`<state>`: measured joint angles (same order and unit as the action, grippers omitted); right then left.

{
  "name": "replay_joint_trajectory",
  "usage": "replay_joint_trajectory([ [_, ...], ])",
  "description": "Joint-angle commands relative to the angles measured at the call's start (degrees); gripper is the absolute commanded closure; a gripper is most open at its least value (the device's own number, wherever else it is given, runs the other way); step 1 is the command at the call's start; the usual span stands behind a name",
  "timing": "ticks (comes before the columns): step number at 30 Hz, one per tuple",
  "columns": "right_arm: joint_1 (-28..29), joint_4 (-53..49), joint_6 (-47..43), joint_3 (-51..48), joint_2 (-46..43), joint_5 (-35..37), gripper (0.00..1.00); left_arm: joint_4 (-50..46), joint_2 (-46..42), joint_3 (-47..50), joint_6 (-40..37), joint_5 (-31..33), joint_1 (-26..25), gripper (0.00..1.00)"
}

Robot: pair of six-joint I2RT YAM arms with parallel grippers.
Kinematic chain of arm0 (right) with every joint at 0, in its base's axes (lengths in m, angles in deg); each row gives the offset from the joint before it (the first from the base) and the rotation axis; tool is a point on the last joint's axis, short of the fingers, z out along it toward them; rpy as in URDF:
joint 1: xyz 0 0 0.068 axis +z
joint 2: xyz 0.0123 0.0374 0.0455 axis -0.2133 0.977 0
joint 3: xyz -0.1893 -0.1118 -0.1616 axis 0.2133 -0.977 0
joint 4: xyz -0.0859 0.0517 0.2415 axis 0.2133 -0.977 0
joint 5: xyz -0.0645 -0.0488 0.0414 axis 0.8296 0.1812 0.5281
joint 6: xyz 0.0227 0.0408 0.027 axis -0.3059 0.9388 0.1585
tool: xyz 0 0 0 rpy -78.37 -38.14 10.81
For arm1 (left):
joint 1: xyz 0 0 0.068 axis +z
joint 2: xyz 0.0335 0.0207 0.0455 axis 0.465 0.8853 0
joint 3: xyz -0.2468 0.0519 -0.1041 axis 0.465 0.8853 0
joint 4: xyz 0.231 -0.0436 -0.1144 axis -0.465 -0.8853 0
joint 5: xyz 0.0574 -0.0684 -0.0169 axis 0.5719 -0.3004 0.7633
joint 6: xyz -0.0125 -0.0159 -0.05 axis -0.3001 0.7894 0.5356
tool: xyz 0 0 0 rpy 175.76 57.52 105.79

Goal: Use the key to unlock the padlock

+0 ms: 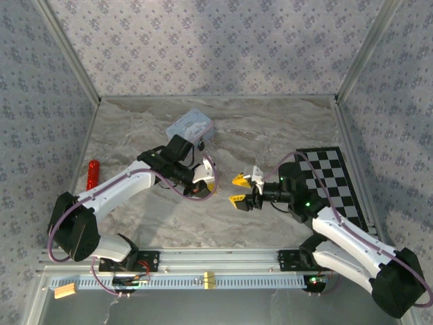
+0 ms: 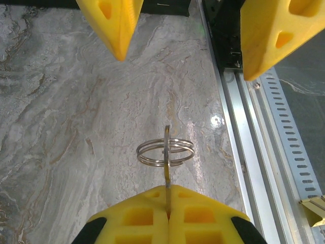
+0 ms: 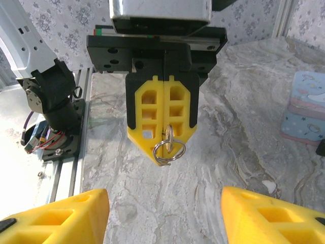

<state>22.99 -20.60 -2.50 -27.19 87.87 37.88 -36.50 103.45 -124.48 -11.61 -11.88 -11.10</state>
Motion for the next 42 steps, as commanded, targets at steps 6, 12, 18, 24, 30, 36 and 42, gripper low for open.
replay_joint_trajectory([
  [6,0.32,-2.82,-2.10,3.29,0.93,-1.79,0.40,-1.41,-1.99,0.57,-2.00,-3.20,-0.51,1.00],
  [12,0.43,-3.01,-1.82,3.60,1.56,-2.15,0.42,-1.70,-1.83,0.64,-2.29,-3.25,-0.66,1.00],
  [18,3.02,-9.04,-4.82,7.31,1.82,-0.94,0.42,-2.28,-1.84,0.63,-2.56,-3.50,-0.91,1.00],
  [24,2.88,-8.62,-4.80,6.84,2.37,-0.83,0.43,-2.57,-1.91,0.43,-3.34,-4.03,-1.00,1.00],
  [30,2.15,-8.61,-5.25,6.27,1.43,-1.10,0.44,-2.57,-2.29,0.62,-3.61,-4.43,-1.11,1.00],
  [36,2.14,-8.10,-5.00,6.96,2.63,-3.81,0.45,-4.10,-2.13,0.66,-3.73,-4.45,-1.41,1.00],
  [42,3.49,-8.68,-5.88,8.88,5.85,-3.64,0.50,-4.83,-1.03,0.26,-3.82,-3.42,-2.14,1.00],
])
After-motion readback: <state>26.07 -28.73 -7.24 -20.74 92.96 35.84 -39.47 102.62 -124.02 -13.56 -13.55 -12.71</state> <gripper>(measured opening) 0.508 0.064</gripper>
